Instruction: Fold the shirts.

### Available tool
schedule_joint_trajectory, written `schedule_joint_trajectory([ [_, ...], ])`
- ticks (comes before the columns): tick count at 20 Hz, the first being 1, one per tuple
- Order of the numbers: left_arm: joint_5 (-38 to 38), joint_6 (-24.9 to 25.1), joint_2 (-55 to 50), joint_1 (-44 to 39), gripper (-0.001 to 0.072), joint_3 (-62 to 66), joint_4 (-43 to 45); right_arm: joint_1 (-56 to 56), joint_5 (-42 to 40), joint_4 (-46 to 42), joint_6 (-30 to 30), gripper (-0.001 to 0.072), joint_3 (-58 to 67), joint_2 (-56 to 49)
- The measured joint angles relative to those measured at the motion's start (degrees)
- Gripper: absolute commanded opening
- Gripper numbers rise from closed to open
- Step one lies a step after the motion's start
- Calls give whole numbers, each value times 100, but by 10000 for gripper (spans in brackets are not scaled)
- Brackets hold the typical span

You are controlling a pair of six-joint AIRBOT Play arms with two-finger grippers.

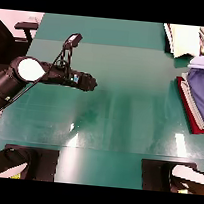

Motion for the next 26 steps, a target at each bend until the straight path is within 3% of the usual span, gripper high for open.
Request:
schedule_joint_trajectory([
  [7, -74, 9, 0, 2, 30, -2, 2, -874, 651, -686, 37, 15, -1812, 769],
  [8, -79, 13, 0, 2, 30, 0, 4, -986, 675, -715, 37, 65, -2072, 870],
  [9, -85, 17, 0, 2, 30, 0, 4, -1097, 695, -758, 33, 279, -2334, 968],
  [10, -96, 17, 0, 2, 30, -2, 4, -1191, 695, -787, 4, 559, -2557, 1058],
  [11, -96, 17, 0, 2, 30, 0, 4, -1285, 695, -791, -33, 684, -2780, 1139],
  [17, -111, 17, 0, 2, 30, -2, 7, -1460, 706, -750, -94, 681, -2994, 1384],
  [22, -74, 17, 0, 2, 30, -2, 4, -256, 732, -151, -107, 679, -2356, 1467],
  [25, 70, 15, 0, 2, 30, -2, -9, 933, 586, -2, -114, 532, -2055, 1480],
  [26, 107, 17, 0, 2, 30, 0, -11, 1318, 516, 13, -116, 429, -1987, 1480],
])
